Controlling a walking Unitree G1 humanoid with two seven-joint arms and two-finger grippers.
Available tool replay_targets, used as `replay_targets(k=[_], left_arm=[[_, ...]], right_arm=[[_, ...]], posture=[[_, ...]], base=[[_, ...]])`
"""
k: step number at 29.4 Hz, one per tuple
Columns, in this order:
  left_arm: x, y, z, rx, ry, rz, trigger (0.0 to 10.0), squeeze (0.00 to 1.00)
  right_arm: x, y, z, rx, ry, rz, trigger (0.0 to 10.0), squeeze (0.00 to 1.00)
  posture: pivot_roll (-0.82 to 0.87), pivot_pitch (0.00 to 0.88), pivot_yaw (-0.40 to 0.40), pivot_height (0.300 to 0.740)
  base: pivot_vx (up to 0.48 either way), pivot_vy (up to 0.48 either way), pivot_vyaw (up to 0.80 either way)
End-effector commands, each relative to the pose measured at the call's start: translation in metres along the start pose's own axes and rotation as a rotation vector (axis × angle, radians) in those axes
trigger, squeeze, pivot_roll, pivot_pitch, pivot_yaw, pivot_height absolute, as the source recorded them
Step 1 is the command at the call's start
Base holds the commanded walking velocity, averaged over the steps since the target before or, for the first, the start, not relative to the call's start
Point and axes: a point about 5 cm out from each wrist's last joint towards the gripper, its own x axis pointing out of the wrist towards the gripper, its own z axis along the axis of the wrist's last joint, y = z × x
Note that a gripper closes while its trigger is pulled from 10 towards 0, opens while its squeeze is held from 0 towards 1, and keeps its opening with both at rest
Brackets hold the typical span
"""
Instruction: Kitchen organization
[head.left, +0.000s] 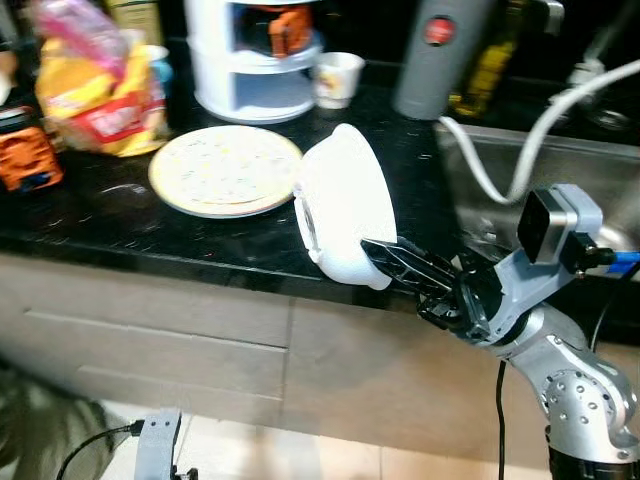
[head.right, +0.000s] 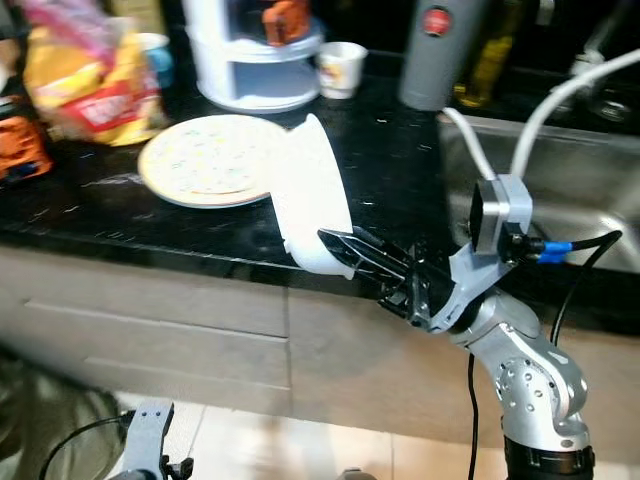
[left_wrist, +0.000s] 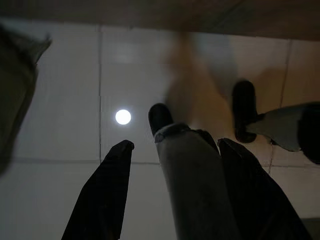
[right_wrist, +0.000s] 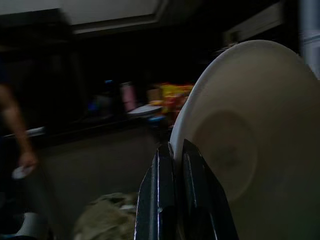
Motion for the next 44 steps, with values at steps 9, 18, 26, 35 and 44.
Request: replay_targets(k=[9,18,26,35,44], left_arm=[[-0.003,0.004,-0.013,0.018,0.039,0.0,10.0,0.0],[-0.003,0.001,-0.019,0.03,0.057,-0.01,10.0,0.0],[-0.003,-0.003,-0.021,0.051,0.072,-0.033,10.0,0.0],[-0.006,-0.014,-0.043,0.049,0.127,-0.087,10.0,0.0],[-0.017,-0.014,-0.079,0.04,0.19,-0.11,10.0,0.0]], right_arm=[[0.018,-0.013,0.016,-0.062,-0.104,-0.074,10.0,0.0],[0.039,-0.036,0.018,-0.143,-0.06,-0.202,10.0,0.0],[0.06,-0.069,0.017,-0.253,0.024,-0.411,10.0,0.0],[0.074,-0.12,0.018,-0.555,0.331,-0.676,10.0,0.0],[0.073,-0.152,0.022,-0.859,0.69,-0.672,10.0,0.0]], posture=[[0.01,0.069,0.007,0.74],[0.01,0.07,0.008,0.74],[0.02,0.081,-0.002,0.74],[0.03,0.136,-0.031,0.74],[0.03,0.253,-0.056,0.74]], base=[[0.0,0.0,-0.79],[0.0,0.0,-0.79],[0.0,0.0,0.0],[0.0,0.0,0.0],[0.0,0.0,0.0]])
